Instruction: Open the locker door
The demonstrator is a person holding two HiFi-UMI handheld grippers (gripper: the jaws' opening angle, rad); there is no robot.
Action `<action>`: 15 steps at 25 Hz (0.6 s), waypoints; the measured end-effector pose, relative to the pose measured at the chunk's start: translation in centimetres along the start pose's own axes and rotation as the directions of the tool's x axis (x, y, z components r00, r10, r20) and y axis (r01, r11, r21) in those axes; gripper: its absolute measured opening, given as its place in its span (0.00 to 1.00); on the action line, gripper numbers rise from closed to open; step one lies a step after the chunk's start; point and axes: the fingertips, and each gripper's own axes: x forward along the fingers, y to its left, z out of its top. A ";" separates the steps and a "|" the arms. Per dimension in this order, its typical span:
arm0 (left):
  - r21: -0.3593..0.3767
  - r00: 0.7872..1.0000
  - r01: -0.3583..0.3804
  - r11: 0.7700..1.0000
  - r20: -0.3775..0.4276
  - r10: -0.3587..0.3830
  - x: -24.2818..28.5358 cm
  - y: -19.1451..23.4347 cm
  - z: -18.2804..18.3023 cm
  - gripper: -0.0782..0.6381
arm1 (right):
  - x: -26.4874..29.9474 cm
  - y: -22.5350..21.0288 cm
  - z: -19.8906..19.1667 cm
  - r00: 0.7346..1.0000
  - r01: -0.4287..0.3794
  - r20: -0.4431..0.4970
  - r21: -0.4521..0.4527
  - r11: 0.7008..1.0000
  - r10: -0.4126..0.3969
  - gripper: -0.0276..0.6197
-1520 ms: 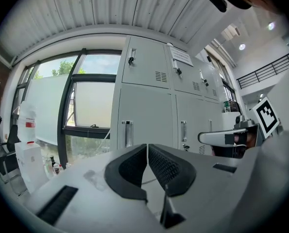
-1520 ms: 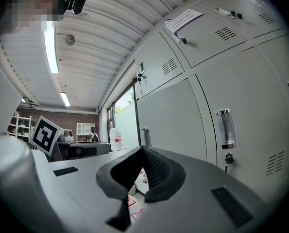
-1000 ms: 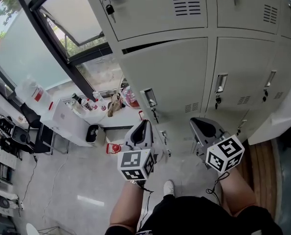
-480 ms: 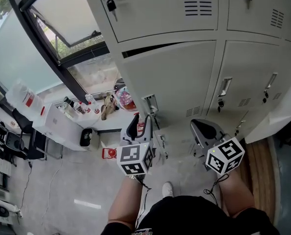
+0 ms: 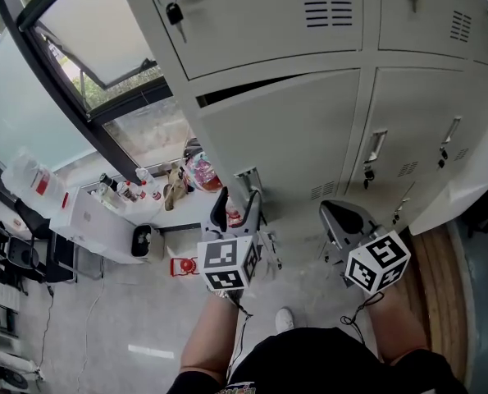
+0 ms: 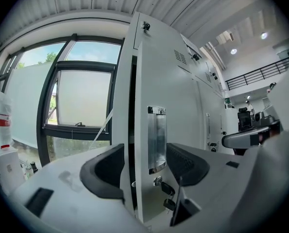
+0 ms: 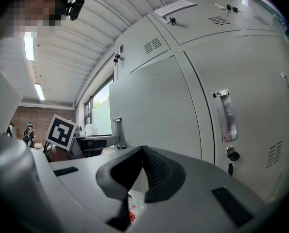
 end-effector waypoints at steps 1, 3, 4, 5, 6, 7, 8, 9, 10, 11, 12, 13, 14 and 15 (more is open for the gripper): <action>0.001 1.000 0.006 1.000 0.000 -0.006 0.2 0.0 0.0 0.46 | 0.0 -0.1 0.0 1.000 0.005 0.000 0.003 1.000 -0.005 0.13; 0.003 1.000 0.019 1.000 -0.002 -0.019 0.6 -0.2 -0.1 0.46 | -0.1 -0.3 -0.1 1.000 0.016 0.001 0.007 1.000 -0.016 0.13; 0.003 1.000 0.024 1.000 -0.003 -0.024 0.8 -0.2 -0.1 0.46 | -0.2 -0.4 -0.1 1.000 0.022 0.001 0.008 1.000 -0.022 0.13; 0.001 1.000 0.029 1.000 -0.003 -0.029 0.9 -0.2 -0.1 0.46 | -0.3 -0.5 -0.1 1.000 0.028 0.001 0.009 1.000 -0.028 0.13; -0.004 0.999 0.035 0.999 -0.003 -0.035 1.1 -0.3 -0.2 0.46 | -0.4 -0.6 -0.1 0.999 0.033 0.001 0.009 0.999 -0.033 0.13; -0.009 0.999 0.042 0.999 -0.003 -0.042 1.2 -0.3 -0.2 0.46 | -0.4 -0.7 -0.1 0.999 0.038 0.001 0.010 0.999 -0.038 0.13; -0.014 0.999 0.051 0.999 -0.003 -0.051 1.3 -0.5 -0.3 0.46 | -0.5 -0.8 -0.2 0.999 0.043 0.001 0.011 0.999 -0.043 0.13; -0.016 0.998 0.062 0.998 -0.004 -0.062 1.4 -0.7 -0.4 0.46 | -0.6 -0.9 -0.2 0.999 0.047 0.001 0.011 0.999 -0.047 0.13; -0.017 0.997 0.072 0.997 -0.006 -0.072 1.5 -1.0 -0.4 0.46 | -0.7 -1.0 -0.2 0.999 0.050 0.001 0.011 0.999 -0.050 0.13; -0.019 0.997 0.076 0.997 -0.006 -0.076 1.6 -1.1 -0.5 0.46 | -0.8 -1.1 -0.1 0.999 0.053 0.001 0.012 0.999 -0.053 0.13; -0.022 0.997 0.076 0.997 -0.006 -0.076 1.6 -1.1 -0.4 0.46 | -0.9 -1.2 -0.1 0.998 0.055 0.001 0.012 0.998 -0.055 0.13; -0.026 0.997 0.074 0.997 -0.006 -0.074 1.6 -1.1 -0.4 0.46 | -0.9 -1.2 -0.1 0.998 0.055 0.001 0.013 0.998 -0.055 0.13; -0.029 0.997 0.073 0.997 -0.008 -0.073 1.5 -1.0 -0.4 0.46 | -0.9 -1.2 0.0 0.999 0.054 0.002 0.014 0.998 -0.054 0.13; -0.032 0.997 0.075 0.997 -0.010 -0.075 1.4 -1.0 -0.4 0.46 | -0.9 -1.2 0.0 0.999 0.051 0.002 0.015 0.999 -0.051 0.13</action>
